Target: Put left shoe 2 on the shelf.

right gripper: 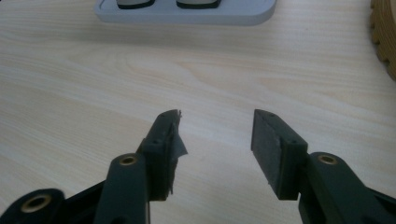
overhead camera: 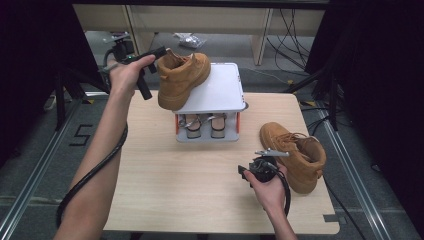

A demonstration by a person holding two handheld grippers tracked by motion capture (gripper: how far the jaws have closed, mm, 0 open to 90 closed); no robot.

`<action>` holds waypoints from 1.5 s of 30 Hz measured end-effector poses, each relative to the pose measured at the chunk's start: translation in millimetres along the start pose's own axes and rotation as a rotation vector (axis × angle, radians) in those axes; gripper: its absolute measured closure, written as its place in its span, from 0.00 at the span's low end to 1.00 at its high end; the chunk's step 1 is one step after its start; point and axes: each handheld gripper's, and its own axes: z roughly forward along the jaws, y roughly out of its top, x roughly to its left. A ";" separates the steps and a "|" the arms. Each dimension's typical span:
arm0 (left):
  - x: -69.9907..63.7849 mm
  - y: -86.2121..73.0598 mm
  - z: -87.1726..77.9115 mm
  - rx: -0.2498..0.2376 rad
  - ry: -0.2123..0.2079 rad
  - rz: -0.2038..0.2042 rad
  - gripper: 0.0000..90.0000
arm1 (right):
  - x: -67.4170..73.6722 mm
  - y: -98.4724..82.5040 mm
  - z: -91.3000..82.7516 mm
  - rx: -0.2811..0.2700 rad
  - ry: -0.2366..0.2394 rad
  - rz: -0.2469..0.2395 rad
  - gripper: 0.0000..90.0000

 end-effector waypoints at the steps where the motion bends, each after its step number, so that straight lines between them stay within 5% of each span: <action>1: 1.3 0.9 -5.8 -0.007 -0.004 0.005 0.60 | -0.4 2.0 -0.2 0.003 -0.019 -0.027 0.61; 2: 3.6 1.2 -13.4 -0.016 -0.015 0.016 0.65 | 2.8 3.3 0.1 0.006 -0.003 -0.004 0.65; 3: 6.1 0.6 -19.6 -0.023 -0.016 0.023 0.72 | 1.6 5.9 0.6 -0.016 -0.008 -0.060 0.70; 6: 16.2 -5.4 -34.2 -0.017 -0.003 0.061 0.89 | 10.1 12.4 0.1 -0.036 0.002 -0.068 0.82; 9: 32.0 -18.7 -42.7 0.021 0.021 0.085 0.95 | 16.7 21.2 1.2 -0.047 0.009 -0.111 0.90; 12: 45.6 -34.8 -45.4 0.065 0.037 0.105 0.99 | 25.6 26.9 1.2 -0.046 0.011 -0.089 0.94; 17: 63.9 -66.4 -38.8 0.122 0.034 0.134 0.99 | 45.7 61.3 10.1 -0.104 0.060 -0.161 1.00; 19: 63.5 -72.2 -37.1 0.129 0.053 0.129 0.99 | 57.8 73.4 11.0 -0.100 0.073 -0.130 1.00; 20: 62.9 -74.1 -35.2 0.130 0.053 0.130 0.99 | 59.9 80.9 13.0 -0.122 0.079 -0.167 1.00; 30: 56.5 -79.6 -18.1 0.156 0.081 0.187 0.99 | 104.8 141.6 31.1 -0.211 0.149 -0.198 1.00; 45: 53.4 -84.1 -12.7 0.190 0.056 0.200 1.00 | 141.0 174.7 69.2 -0.224 0.153 -0.199 1.00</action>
